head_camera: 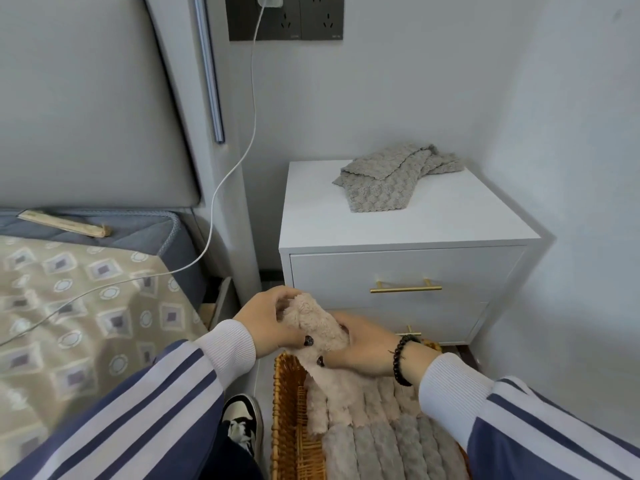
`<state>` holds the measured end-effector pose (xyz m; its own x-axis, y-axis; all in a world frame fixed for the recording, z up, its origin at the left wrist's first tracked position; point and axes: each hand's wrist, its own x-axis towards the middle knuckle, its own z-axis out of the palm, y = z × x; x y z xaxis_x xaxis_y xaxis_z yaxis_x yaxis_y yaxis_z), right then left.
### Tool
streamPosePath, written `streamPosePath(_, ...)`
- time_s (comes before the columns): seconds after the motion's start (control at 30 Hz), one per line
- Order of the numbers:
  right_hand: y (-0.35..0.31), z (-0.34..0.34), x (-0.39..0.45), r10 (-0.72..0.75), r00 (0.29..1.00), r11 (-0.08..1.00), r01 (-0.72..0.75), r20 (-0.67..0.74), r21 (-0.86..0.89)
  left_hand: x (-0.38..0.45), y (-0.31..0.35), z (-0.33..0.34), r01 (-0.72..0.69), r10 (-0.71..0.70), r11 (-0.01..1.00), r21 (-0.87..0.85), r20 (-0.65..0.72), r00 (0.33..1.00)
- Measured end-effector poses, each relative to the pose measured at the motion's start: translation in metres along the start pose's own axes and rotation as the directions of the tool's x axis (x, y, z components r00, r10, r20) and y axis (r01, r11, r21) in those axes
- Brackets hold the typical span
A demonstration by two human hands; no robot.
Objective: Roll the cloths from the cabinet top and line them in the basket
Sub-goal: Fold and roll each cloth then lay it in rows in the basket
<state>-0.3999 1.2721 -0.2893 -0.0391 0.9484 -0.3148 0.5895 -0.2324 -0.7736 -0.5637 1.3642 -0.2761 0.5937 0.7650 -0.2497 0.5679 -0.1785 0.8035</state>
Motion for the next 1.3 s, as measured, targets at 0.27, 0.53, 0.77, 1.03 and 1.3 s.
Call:
streamPosePath(0.27, 0.046, 0.062, 0.052, 0.289, 0.933, 0.943, -0.238, -0.216, 0.234, 0.013, -0.024, 0.000, 0.319, -0.329, 0.937, -0.143, -0.048, 0.943)
streamPosePath(0.53, 0.095, 0.143, 0.085, 0.440, 0.840, 0.892, -0.368, -0.318, 0.262, 0.039, -0.054, 0.024, 0.568, -0.529, 0.806, -0.170, 0.225, 0.818)
streamPosePath(0.77, 0.119, 0.173, 0.111, 0.454, 0.795, 0.889, -0.434, -0.402, 0.147, 0.087, -0.100, 0.071, 0.699, -0.669, 0.697, -0.162, 0.203, 0.715)
streamPosePath(1.03, 0.146, 0.210, 0.138, 0.472, 0.852, 0.881, -0.450, -0.226, 0.143, 0.114, -0.130, 0.110, 0.636, -0.611, 0.770, -0.044, 0.235, 0.756)
streamPosePath(1.3, 0.166, 0.230, 0.144, 0.381, 0.922, 0.920, -0.371, -0.072, 0.124, 0.126, -0.162, 0.123, 0.490, -0.548, 0.821, 0.292, 0.165, 0.820)
